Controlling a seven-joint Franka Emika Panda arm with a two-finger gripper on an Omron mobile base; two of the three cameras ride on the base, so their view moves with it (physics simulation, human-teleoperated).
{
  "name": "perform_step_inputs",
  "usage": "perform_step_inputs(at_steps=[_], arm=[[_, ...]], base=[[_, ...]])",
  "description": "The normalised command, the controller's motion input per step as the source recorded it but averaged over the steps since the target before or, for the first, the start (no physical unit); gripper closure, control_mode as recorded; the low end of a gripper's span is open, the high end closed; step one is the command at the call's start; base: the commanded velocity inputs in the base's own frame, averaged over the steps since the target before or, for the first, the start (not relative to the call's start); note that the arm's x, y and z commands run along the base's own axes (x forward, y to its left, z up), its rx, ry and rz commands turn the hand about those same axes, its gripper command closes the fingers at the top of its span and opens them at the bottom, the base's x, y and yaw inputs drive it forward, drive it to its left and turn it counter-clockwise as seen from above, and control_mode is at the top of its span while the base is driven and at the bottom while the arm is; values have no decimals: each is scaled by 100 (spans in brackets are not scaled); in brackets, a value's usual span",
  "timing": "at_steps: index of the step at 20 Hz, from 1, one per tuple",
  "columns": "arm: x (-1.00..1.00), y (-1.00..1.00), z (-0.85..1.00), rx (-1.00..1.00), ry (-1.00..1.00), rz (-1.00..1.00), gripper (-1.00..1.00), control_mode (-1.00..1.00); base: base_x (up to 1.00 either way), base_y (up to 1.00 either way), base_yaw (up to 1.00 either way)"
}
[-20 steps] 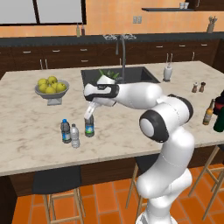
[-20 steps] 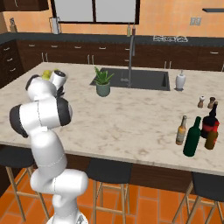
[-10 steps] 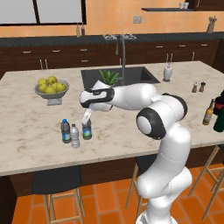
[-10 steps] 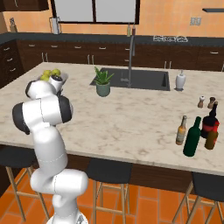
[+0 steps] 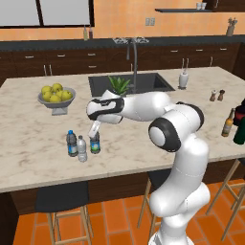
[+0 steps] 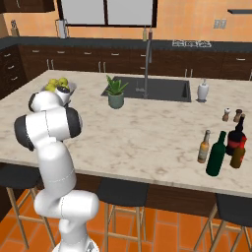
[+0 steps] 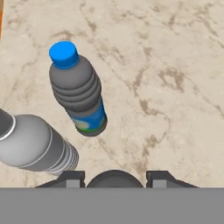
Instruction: Move the plastic bottles in the middle to the plastics group, and the glass bottles in the middle to the glass group.
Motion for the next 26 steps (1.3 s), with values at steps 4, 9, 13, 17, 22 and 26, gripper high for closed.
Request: perform_step_inputs(at_steps=[4, 9, 13, 17, 22, 26], arm=[[0, 0, -1, 0, 0, 0, -100, -100], [0, 0, 0, 0, 0, 0, -100, -100], [-5, -8, 18, 0, 0, -1, -100, -100], [-16, -34, 44, 0, 0, -10, -100, -100], [-21, -83, 39, 0, 0, -15, -100, -100], [-40, -100, 33, 0, 0, -26, -100, -100]], base=[[0, 0, 0], [0, 0, 0], [0, 0, 0], [0, 0, 0], [0, 0, 0], [0, 0, 0]])
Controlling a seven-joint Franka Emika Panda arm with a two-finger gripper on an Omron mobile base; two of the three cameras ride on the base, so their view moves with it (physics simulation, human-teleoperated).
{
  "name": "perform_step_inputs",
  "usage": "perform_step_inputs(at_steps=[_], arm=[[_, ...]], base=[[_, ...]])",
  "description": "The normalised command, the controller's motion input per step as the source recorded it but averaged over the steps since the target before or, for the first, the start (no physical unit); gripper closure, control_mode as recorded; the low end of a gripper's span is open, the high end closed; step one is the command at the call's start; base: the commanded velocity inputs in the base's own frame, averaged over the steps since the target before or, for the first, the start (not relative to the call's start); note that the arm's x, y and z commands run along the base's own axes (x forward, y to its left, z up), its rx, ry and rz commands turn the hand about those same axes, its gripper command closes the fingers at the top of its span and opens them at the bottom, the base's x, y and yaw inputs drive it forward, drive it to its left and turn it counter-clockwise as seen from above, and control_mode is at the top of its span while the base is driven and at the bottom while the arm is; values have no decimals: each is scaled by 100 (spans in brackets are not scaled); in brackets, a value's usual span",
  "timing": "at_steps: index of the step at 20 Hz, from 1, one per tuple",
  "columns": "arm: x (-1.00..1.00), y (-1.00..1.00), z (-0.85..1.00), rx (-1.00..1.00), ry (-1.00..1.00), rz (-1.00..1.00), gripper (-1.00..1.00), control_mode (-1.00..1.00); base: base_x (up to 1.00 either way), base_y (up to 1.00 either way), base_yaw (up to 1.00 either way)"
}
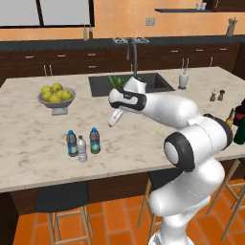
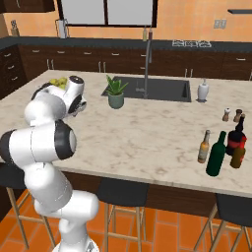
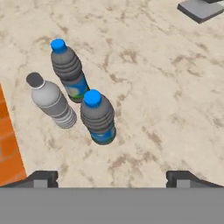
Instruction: Move the plastic bottles in the middle to the plastics group, and the glass bottles in the middle to the glass group.
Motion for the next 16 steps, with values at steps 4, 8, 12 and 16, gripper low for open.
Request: perform_step_inputs(at_steps=[4, 8, 12, 16], arm=[[-53, -100, 23, 0, 0, -33, -100, -100], [-66, -99, 13, 0, 2, -42, -100, -100], [-60, -87, 31, 0, 9, -50, -100, -100], [-51, -93, 42, 0, 16, -56, -100, -100]], base=[[0, 0, 0], [0, 0, 0], [0, 0, 0], [0, 0, 0]])
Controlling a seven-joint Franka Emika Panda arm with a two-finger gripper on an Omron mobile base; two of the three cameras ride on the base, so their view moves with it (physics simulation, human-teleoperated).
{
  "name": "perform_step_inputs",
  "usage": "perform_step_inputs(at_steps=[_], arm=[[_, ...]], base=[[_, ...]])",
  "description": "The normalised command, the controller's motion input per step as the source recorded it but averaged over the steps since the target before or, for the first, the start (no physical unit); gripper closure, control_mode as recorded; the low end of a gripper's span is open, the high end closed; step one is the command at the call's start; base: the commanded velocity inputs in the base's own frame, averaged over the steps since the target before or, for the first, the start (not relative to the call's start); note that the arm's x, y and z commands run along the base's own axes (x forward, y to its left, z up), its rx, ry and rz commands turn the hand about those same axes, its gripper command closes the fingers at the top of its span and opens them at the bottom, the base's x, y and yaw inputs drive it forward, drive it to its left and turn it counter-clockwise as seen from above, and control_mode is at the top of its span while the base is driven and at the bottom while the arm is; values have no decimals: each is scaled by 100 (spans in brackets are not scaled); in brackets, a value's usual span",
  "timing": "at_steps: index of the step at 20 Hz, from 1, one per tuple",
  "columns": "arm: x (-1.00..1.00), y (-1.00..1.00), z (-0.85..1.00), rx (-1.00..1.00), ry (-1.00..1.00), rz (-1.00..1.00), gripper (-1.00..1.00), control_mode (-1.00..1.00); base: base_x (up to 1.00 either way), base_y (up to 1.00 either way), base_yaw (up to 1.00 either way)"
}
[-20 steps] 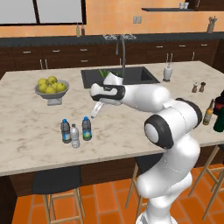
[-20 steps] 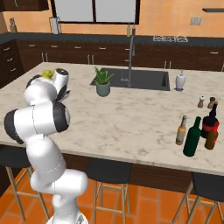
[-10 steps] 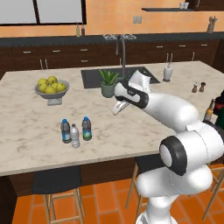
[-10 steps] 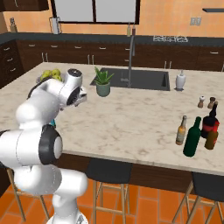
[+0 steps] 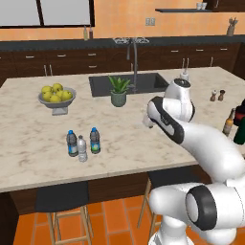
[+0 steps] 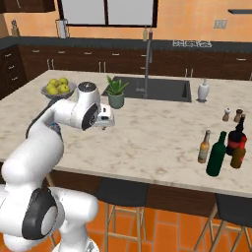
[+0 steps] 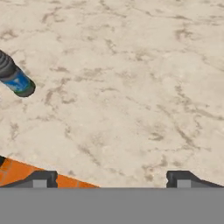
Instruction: Move the plastic bottles in the middle to the plastics group, and the glass bottles in the middle to the glass group.
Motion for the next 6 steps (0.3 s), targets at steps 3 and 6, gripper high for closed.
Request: perform_step_inputs(at_steps=[3, 6], arm=[[-60, -97, 36, 0, 17, -52, -100, -100], [-90, -71, 16, 0, 7, -47, -100, -100]], base=[[0, 0, 0], [0, 0, 0]])
